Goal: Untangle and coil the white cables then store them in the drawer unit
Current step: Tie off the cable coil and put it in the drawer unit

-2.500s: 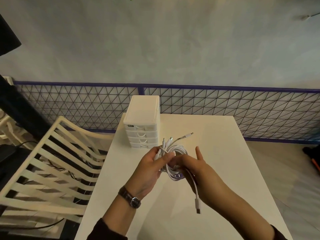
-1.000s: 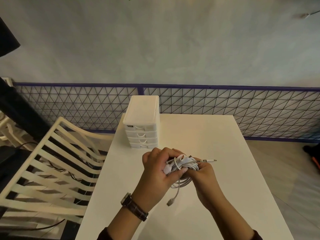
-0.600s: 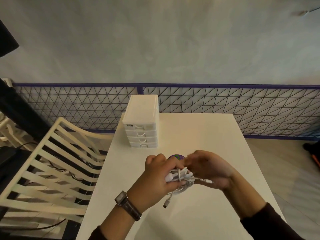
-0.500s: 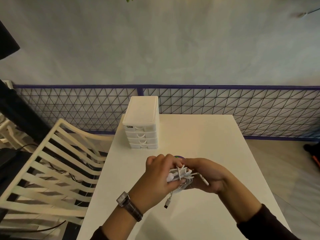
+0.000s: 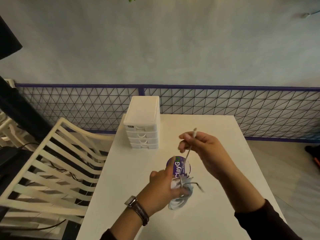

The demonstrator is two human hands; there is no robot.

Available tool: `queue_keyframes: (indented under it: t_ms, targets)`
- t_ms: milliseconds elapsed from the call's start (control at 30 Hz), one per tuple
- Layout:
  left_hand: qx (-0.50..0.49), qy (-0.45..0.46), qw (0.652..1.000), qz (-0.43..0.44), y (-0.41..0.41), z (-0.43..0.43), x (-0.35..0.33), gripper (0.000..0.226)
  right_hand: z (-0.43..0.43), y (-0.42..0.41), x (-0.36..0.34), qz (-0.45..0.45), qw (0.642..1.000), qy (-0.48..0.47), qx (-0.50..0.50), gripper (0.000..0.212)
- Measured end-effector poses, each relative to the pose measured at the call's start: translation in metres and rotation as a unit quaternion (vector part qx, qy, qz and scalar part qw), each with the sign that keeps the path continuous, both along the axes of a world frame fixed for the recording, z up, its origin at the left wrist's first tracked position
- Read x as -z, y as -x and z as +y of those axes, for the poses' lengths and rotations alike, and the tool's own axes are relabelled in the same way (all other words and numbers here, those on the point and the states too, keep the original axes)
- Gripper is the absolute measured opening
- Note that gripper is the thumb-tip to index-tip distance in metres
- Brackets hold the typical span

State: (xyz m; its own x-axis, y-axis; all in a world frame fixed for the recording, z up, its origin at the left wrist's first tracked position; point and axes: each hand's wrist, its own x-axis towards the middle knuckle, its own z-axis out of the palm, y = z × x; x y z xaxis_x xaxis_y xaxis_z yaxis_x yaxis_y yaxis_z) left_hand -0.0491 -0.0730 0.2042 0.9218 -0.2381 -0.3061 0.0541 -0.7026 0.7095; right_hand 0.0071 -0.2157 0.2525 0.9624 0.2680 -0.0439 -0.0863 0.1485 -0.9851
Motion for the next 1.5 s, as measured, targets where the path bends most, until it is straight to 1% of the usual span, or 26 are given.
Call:
queue_keyframes:
  t_ms: [67, 100, 167, 200, 233, 300, 333, 400, 433, 533, 633, 700, 767, 800, 867, 933, 1033, 1067, 1100, 1167, 1200, 1233, 1300, 1333, 1433, 1500]
  targets:
    - [-0.03, 0.065, 0.997, 0.009, 0.001, -0.004, 0.015, 0.076, 0.005, 0.005, -0.013, -0.064, 0.993, 0.093, -0.017, 0.012]
    - [-0.06, 0.094, 0.994, 0.006, 0.0, -0.005, 0.017, 0.07, 0.009, 0.01, -0.015, -0.1, 0.981, 0.163, -0.02, 0.011]
    - [-0.127, 0.146, 0.981, 0.006, -0.004, -0.007, 0.015, 0.062, 0.022, 0.027, -0.014, -0.207, 0.932, 0.299, -0.007, 0.012]
    - [-0.158, 0.183, 0.97, 0.014, -0.008, -0.008, 0.013, 0.049, 0.028, 0.037, -0.011, -0.256, 0.915, 0.313, -0.001, 0.014]
    - [-0.183, 0.231, 0.955, 0.017, -0.011, -0.007, 0.01, 0.035, 0.031, 0.045, -0.006, -0.274, 0.915, 0.297, 0.003, 0.016]
    - [-0.192, 0.355, 0.914, 0.048, -0.014, -0.001, 0.004, 0.023, 0.03, 0.057, 0.003, -0.211, 0.951, 0.225, 0.013, 0.02]
    - [-0.201, 0.403, 0.892, 0.054, -0.014, 0.003, 0.003, 0.028, 0.027, 0.06, 0.007, -0.154, 0.972, 0.175, 0.021, 0.022]
    - [-0.234, 0.464, 0.852, 0.072, -0.015, 0.011, 0.007, 0.041, 0.018, 0.065, 0.013, -0.045, 0.994, 0.085, 0.043, 0.025]
    - [-0.241, 0.489, 0.835, 0.074, -0.014, 0.013, 0.005, 0.04, 0.015, 0.066, 0.016, 0.003, 0.998, 0.047, 0.042, 0.022]
    - [-0.2, 0.526, 0.823, 0.076, -0.009, 0.017, 0.004, 0.042, 0.01, 0.066, 0.015, 0.109, 0.992, -0.055, 0.023, 0.026]
    - [-0.172, 0.58, 0.792, 0.089, -0.003, 0.016, -0.002, 0.041, 0.01, 0.062, 0.013, 0.09, 0.99, -0.046, 0.097, 0.013]
    - [-0.195, 0.572, 0.794, 0.065, -0.003, 0.012, -0.003, 0.036, 0.014, 0.063, 0.014, 0.055, 0.987, 0.003, 0.15, 0.017]
    - [-0.223, 0.543, 0.809, 0.035, -0.002, 0.009, -0.002, 0.032, 0.018, 0.068, 0.022, -0.025, 0.975, 0.123, 0.181, 0.029]
    - [-0.227, 0.522, 0.822, 0.021, -0.002, 0.009, -0.002, 0.03, 0.02, 0.071, 0.028, -0.085, 0.957, 0.207, 0.186, 0.034]
    - [-0.217, 0.478, 0.851, -0.007, -0.001, 0.009, -0.002, 0.032, 0.02, 0.075, 0.037, -0.202, 0.89, 0.352, 0.208, 0.033]
    - [-0.206, 0.446, 0.87, -0.032, 0.001, 0.011, -0.005, 0.033, 0.015, 0.072, 0.036, -0.303, 0.842, 0.383, 0.229, 0.027]
    - [-0.184, 0.384, 0.9, -0.087, 0.004, 0.014, -0.013, 0.026, 0.007, 0.07, 0.031, -0.432, 0.803, 0.358, 0.202, 0.029]
    - [-0.179, 0.374, 0.904, -0.107, 0.005, 0.015, -0.016, 0.026, 0.004, 0.068, 0.03, -0.438, 0.811, 0.334, 0.196, 0.03]
    - [-0.173, 0.365, 0.906, -0.127, 0.006, 0.017, -0.018, 0.026, 0.0, 0.064, 0.029, -0.413, 0.84, 0.29, 0.197, 0.025]
    - [-0.154, 0.34, 0.914, -0.161, 0.008, 0.021, -0.019, 0.03, -0.007, 0.051, 0.025, -0.282, 0.932, 0.148, 0.171, 0.013]
    - [-0.136, 0.325, 0.92, -0.173, 0.009, 0.023, -0.021, 0.034, -0.011, 0.044, 0.024, -0.193, 0.97, 0.068, 0.128, 0.017]
    - [-0.113, 0.305, 0.928, -0.181, 0.01, 0.025, -0.022, 0.036, -0.014, 0.038, 0.022, -0.112, 0.991, 0.008, 0.079, 0.021]
    - [-0.069, 0.273, 0.94, -0.19, 0.012, 0.025, -0.026, 0.035, -0.017, 0.031, 0.02, -0.006, 0.999, -0.047, 0.004, 0.022]
    - [-0.052, 0.264, 0.944, -0.192, 0.013, 0.025, -0.029, 0.034, -0.017, 0.031, 0.019, 0.008, 0.999, -0.041, -0.013, 0.025]
    - [-0.023, 0.239, 0.951, -0.192, 0.012, 0.028, -0.032, 0.031, -0.015, 0.033, 0.02, -0.01, 1.0, 0.011, -0.027, 0.038]
    - [-0.016, 0.194, 0.959, -0.208, 0.011, 0.031, -0.03, 0.028, -0.014, 0.036, 0.02, -0.016, 0.999, 0.014, -0.048, 0.047]
